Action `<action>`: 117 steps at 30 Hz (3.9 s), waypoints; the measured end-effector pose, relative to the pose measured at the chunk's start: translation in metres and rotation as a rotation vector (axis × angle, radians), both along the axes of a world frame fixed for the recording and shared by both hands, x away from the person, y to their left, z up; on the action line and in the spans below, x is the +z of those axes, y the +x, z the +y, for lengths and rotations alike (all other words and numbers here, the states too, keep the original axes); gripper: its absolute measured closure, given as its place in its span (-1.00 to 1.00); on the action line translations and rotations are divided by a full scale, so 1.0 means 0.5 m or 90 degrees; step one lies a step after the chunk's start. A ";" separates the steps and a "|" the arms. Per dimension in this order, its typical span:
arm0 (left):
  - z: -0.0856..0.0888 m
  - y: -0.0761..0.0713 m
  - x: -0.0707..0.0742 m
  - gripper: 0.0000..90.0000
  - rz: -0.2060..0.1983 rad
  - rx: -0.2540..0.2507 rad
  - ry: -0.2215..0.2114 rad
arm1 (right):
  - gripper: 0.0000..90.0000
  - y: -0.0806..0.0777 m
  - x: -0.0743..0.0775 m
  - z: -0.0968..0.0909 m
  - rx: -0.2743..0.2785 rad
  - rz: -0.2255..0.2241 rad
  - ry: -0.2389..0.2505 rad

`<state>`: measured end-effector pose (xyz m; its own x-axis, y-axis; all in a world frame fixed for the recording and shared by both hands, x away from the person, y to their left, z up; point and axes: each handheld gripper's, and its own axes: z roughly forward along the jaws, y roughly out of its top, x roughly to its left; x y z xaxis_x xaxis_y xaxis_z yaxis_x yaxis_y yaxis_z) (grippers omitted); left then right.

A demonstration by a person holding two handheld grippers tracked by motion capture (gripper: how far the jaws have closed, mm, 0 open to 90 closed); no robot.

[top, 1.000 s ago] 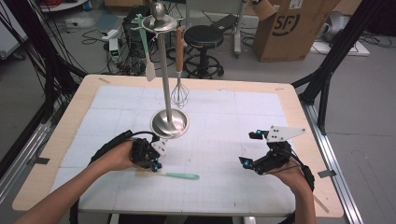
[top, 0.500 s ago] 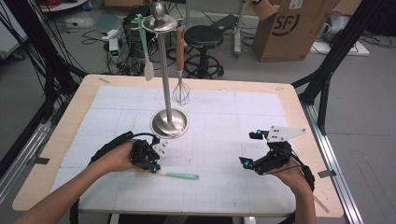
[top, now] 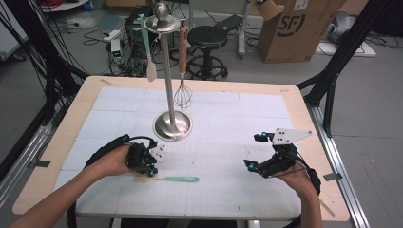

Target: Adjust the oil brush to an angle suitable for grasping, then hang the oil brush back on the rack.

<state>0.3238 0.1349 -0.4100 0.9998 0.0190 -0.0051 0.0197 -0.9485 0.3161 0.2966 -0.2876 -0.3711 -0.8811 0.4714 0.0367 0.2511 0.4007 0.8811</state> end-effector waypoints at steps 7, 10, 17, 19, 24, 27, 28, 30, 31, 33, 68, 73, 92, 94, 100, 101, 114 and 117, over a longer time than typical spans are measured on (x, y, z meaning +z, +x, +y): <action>0.025 -0.004 -0.002 1.00 -0.003 0.005 -0.001 | -1.00 0.002 -0.001 0.001 0.001 -0.006 -0.002; 0.031 -0.005 0.000 1.00 -0.007 0.006 -0.006 | -1.00 0.001 0.000 0.001 -0.005 0.000 -0.001; 0.037 -0.007 0.019 0.99 -0.007 0.022 -0.039 | -1.00 0.001 0.000 0.000 -0.005 0.000 -0.001; 0.039 -0.008 0.031 0.99 -0.008 0.027 -0.045 | -1.00 0.002 0.000 0.000 -0.006 -0.003 0.001; 0.043 -0.007 0.062 0.91 -0.019 0.039 -0.068 | -1.00 0.001 0.001 0.000 -0.005 -0.003 0.003; 0.046 -0.006 0.081 0.84 -0.022 0.043 -0.091 | -1.00 0.001 0.002 -0.002 -0.004 -0.006 0.004; 0.047 -0.009 0.086 0.82 -0.026 0.032 -0.099 | -1.00 0.000 0.002 -0.002 -0.006 -0.006 0.005; 0.048 -0.013 0.094 0.82 -0.023 0.012 -0.112 | -1.00 -0.001 0.003 -0.003 -0.005 -0.008 0.007; 0.048 -0.014 0.097 0.79 -0.020 0.005 -0.116 | -1.00 -0.001 0.002 -0.002 -0.003 -0.006 0.007; 0.050 -0.016 0.103 0.73 -0.027 0.005 -0.123 | -1.00 0.000 0.000 -0.002 -0.005 -0.001 0.006; 0.007 -0.012 0.162 -0.96 -0.067 0.061 -0.207 | -1.00 -0.001 0.004 -0.007 -0.007 -0.008 0.009; -0.016 -0.013 0.145 -0.96 -0.051 0.041 -0.186 | -1.00 -0.001 0.004 -0.008 -0.007 -0.007 0.009; -0.087 -0.013 0.079 -0.96 -0.019 0.000 -0.130 | -1.00 -0.001 0.003 -0.007 -0.003 -0.008 0.006; -0.091 -0.014 0.072 -0.94 -0.017 -0.004 -0.126 | -1.00 -0.002 0.004 -0.007 -0.005 -0.004 0.007; -0.093 -0.017 0.052 -0.78 -0.003 -0.008 -0.108 | -1.00 -0.002 0.003 -0.008 -0.004 -0.007 0.007; -0.092 -0.018 0.049 -0.77 -0.004 -0.011 -0.103 | -1.00 -0.003 0.004 -0.008 -0.005 -0.005 0.008; -0.092 -0.020 0.026 -0.40 0.019 -0.024 -0.045 | -1.00 -0.004 0.004 -0.010 -0.005 -0.005 0.008; -0.087 -0.019 0.024 -0.30 0.028 -0.028 -0.031 | -1.00 -0.004 0.003 -0.010 -0.005 -0.005 0.008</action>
